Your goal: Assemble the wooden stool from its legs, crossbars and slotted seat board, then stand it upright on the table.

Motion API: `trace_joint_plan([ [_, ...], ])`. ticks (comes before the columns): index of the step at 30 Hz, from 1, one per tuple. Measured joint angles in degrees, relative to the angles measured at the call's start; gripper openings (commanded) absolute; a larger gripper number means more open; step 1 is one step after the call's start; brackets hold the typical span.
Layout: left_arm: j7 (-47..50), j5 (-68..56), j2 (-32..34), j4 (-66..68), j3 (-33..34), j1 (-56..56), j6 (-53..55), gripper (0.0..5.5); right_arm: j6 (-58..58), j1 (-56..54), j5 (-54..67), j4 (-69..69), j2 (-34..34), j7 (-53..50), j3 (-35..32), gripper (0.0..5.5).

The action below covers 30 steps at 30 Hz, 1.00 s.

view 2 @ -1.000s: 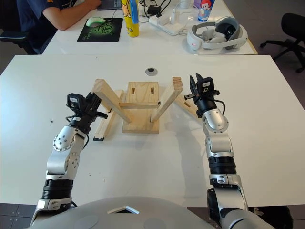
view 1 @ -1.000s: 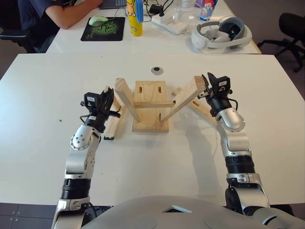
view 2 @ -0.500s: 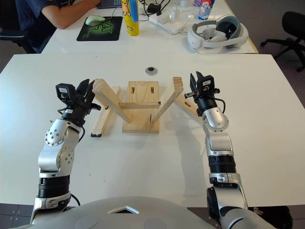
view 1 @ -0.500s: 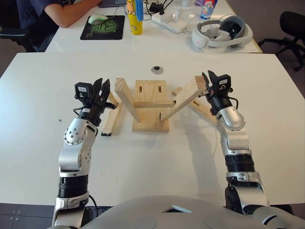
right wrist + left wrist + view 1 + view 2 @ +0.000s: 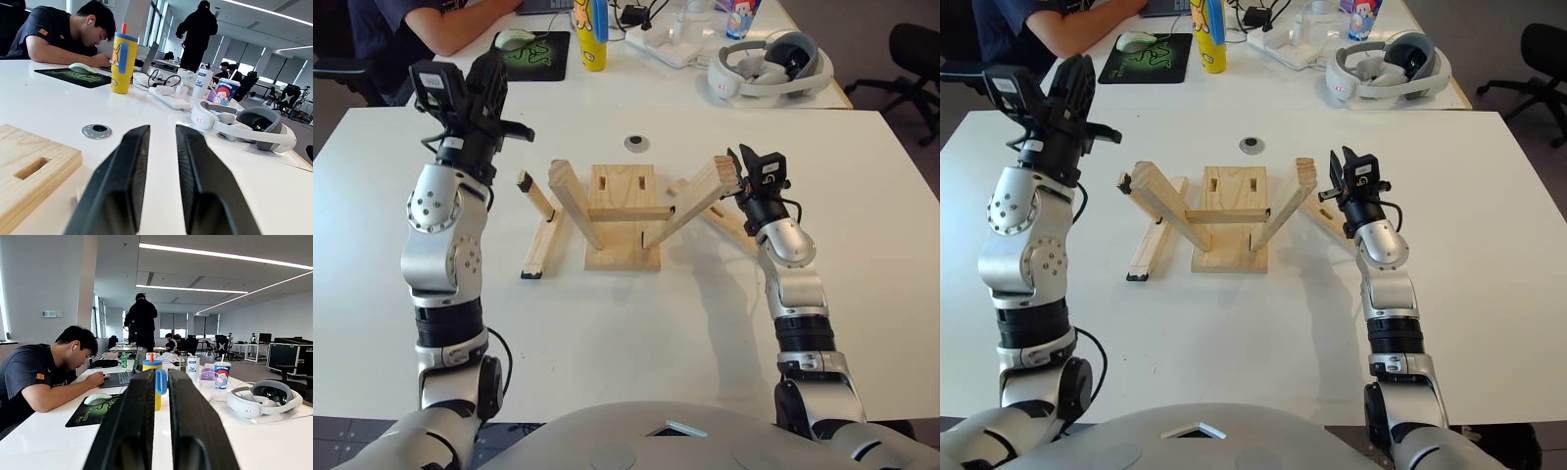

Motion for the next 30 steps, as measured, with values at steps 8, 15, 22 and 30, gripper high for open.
trace_joint_plan([
  [8, -1.3, 2.0, -0.1, 14.4, 0.0, -2.1, -3.4, 0.01, -0.5, -0.7, 0.0, 0.4, 0.0, 0.0, 0.0, 0.99],
  [15, -3.5, 8.5, -2.6, 22.7, -7.9, 5.1, -15.6, 0.01, -0.7, -1.2, 0.0, 1.2, -0.4, -0.1, -0.6, 0.99],
  [22, -2.7, 9.0, -1.3, 23.5, -5.7, 4.1, -15.5, 0.01, -0.7, -1.6, 0.0, 1.9, -0.7, -0.2, -0.8, 0.99],
  [30, -1.2, 0.8, -2.9, 10.7, 0.2, 4.2, -8.3, 0.01, -1.0, -1.7, 0.0, 2.0, -0.6, -0.3, -0.8, 0.99],
])
